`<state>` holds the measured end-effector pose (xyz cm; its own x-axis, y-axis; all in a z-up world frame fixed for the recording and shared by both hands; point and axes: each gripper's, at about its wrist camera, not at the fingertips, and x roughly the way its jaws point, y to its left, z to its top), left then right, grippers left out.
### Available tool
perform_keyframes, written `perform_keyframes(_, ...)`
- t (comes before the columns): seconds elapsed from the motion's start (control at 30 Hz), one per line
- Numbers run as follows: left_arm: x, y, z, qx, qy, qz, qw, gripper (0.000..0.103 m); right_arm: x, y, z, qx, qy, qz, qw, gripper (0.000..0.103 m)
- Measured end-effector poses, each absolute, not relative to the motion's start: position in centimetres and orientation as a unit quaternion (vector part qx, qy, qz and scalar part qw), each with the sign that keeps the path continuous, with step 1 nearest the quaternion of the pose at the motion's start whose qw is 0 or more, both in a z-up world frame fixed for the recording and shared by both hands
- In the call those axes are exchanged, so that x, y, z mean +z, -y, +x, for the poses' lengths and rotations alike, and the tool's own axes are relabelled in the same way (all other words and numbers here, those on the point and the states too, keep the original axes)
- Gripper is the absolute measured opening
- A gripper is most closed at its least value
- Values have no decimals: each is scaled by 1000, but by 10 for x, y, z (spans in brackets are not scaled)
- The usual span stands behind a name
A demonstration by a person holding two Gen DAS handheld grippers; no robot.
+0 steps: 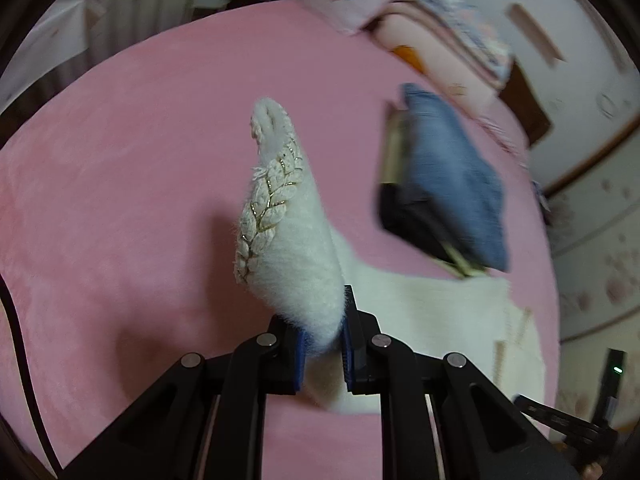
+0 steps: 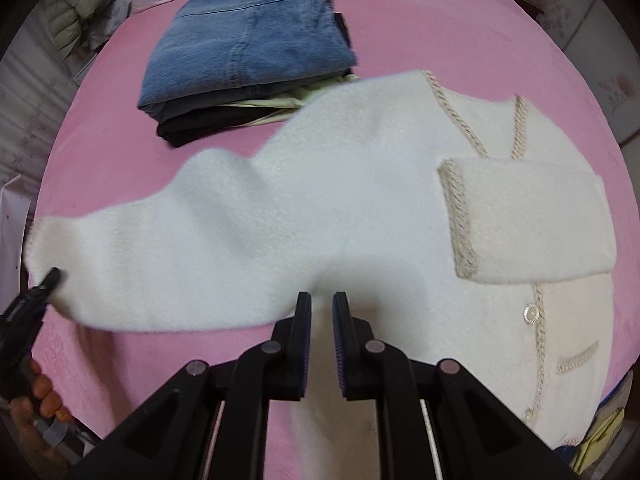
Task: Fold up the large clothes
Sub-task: 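Grasp the other sleeve cuff with the left gripper and fold it across the front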
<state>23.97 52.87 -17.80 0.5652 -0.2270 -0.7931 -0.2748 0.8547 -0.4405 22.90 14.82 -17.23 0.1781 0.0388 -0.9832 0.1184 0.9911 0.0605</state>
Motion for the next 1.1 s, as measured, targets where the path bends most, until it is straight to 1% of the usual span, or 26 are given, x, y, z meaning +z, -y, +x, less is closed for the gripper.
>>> perform_keyframes(0.1, -140, -487, 249, -55, -444, -252, 858, 12, -169, -129, 220, -43, -639, 81, 764, 10)
perform_keyframes(0.23, -105, -422, 264, -140, -424, -250, 859, 12, -160, -103, 208, -62, -630, 99, 768, 10)
perform_keyframes(0.37, -89, -339, 277, -215, -415, -232, 853, 12, -141, -69, 194, -94, -609, 115, 779, 10)
perform_keyframes(0.47, -94, -267, 277, -267, -430, -178, 844, 13, -128, -33, 176, -131, -593, 132, 783, 10)
perform_keyframes(0.53, -109, -228, 268, -303, -458, -141, 824, 24, -123, -9, 163, -154, -588, 146, 780, 10)
perform_keyframes(0.57, -122, -207, 265, -315, -475, -121, 813, 33, -123, 2, 156, -165, -587, 152, 778, 10)
perform_keyframes(0.6, -132, -193, 264, -323, -487, -108, 804, 38, -123, 13, 148, -175, -586, 159, 775, 10)
perform_keyframes(0.63, -142, -184, 261, -328, -500, -96, 796, 39, -124, 20, 143, -180, -585, 165, 773, 11)
perform_keyframes(0.73, -166, -172, 251, -330, -532, -69, 777, 39, -132, 39, 126, -192, -584, 191, 765, 11)
perform_keyframes(0.87, -169, -192, 242, -323, -538, -64, 776, 40, -148, 42, 115, -176, -588, 220, 758, 11)
perform_keyframes(0.97, -169, -232, 231, -287, -541, -64, 788, 45, -162, 37, 117, -144, -591, 233, 759, 11)
perform_keyframes(1.1, -185, -289, 231, -202, -564, -70, 798, 46, -183, 25, 136, -101, -596, 237, 761, 11)
